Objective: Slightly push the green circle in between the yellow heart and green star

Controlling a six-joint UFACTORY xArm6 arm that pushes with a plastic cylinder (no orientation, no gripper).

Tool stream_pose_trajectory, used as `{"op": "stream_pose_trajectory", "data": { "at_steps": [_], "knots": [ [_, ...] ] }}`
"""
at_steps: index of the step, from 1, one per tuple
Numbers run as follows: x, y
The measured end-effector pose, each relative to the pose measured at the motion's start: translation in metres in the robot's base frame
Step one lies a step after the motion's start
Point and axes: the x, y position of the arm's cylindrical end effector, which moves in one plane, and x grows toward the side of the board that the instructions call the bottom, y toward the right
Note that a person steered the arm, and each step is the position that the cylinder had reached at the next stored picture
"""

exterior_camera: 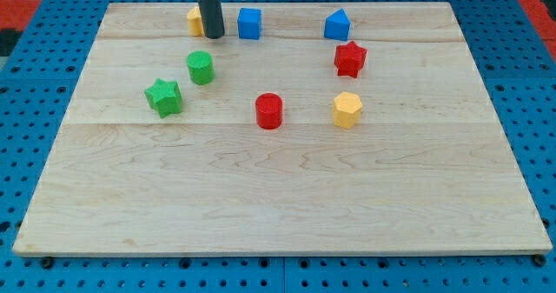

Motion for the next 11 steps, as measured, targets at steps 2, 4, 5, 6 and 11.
{"op": "stream_pose_trajectory", "data": {
  "at_steps": [2, 4, 5, 6, 11],
  "knots": [
    [0.083, 0.062],
    [0.090, -0.002],
    [0.109, -0.019],
    [0.097, -0.037],
    [0.068, 0.004]
  ]
}}
